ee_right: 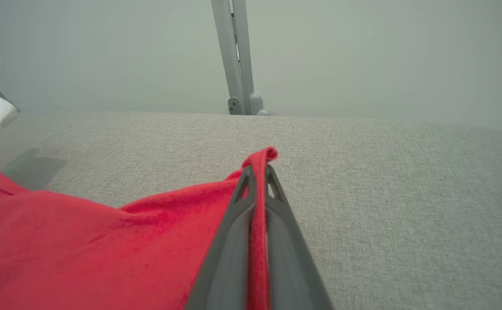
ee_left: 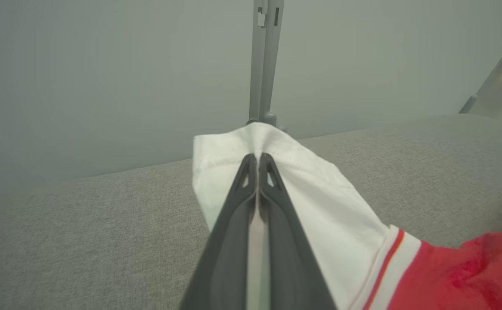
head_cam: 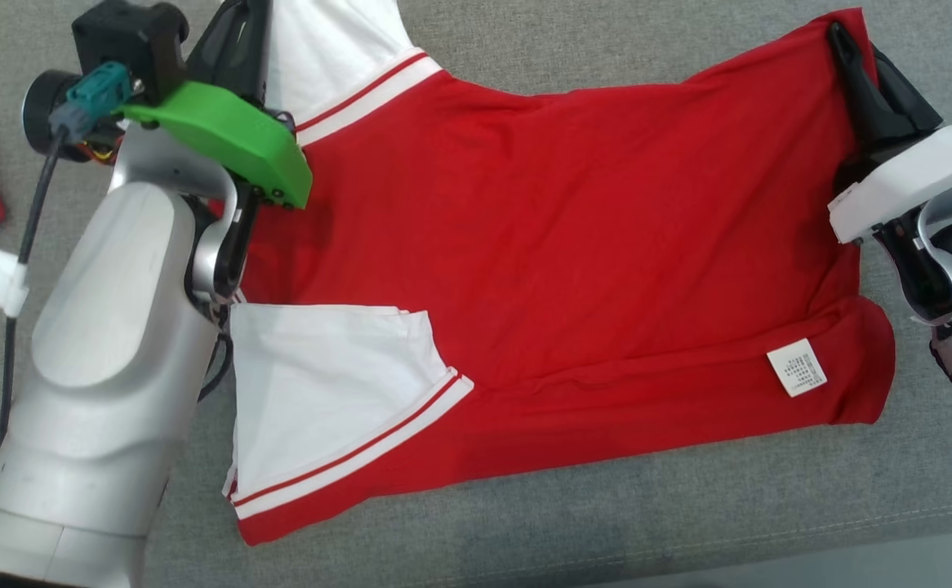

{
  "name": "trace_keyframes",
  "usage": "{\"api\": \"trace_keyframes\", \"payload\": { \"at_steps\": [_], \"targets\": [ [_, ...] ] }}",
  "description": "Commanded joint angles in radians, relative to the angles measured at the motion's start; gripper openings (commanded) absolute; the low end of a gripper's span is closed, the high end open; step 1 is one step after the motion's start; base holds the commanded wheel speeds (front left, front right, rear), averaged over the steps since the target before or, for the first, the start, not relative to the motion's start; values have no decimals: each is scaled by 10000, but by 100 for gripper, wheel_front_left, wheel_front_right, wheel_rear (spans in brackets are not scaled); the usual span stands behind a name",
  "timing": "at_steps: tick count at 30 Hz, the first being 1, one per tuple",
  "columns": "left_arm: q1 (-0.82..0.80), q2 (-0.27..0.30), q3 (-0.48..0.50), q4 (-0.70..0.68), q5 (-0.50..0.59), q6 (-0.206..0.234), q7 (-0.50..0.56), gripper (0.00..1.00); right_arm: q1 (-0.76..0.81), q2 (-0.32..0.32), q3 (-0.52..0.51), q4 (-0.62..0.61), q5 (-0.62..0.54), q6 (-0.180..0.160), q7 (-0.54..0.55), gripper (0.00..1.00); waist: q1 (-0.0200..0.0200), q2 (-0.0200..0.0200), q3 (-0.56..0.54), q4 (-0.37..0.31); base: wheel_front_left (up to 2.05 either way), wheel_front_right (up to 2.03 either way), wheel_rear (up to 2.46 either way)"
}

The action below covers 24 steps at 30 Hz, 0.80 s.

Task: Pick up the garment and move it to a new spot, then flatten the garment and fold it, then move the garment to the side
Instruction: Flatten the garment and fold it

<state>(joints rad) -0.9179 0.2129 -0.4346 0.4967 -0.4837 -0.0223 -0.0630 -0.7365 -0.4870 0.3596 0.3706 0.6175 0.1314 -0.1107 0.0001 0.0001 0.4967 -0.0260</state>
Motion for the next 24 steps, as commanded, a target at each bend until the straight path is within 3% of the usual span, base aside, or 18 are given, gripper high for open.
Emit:
{"api": "trace_keyframes", "payload": {
  "at_steps": [1, 12, 17, 24],
  "targets": [
    [375, 163, 52, -428, 11, 144, -42, 0, 219, 27, -105, -163, 167, -14, -103, 0, -1, -1, -17, 5, 0, 0, 0],
    [4187, 924, -157, -5745, 426, 1704, 41, 0, 2703, -114, -955, -2505, 1704, -12, -590, 0, -1, -1, -153, 136, 0, 0, 0],
    [5730, 1179, -86, -7074, 326, 2313, 169, 0, 3821, -128, -1204, -3269, 2088, -11, -512, 0, -1, -1, -194, 109, 0, 0, 0],
    [7226, 1306, 7, -7853, 10, 2791, 248, 0, 4884, -84, -1577, -3449, 1920, -11, -412, 0, -1, -1, -290, 111, 0, 0, 0]
  ]
}}
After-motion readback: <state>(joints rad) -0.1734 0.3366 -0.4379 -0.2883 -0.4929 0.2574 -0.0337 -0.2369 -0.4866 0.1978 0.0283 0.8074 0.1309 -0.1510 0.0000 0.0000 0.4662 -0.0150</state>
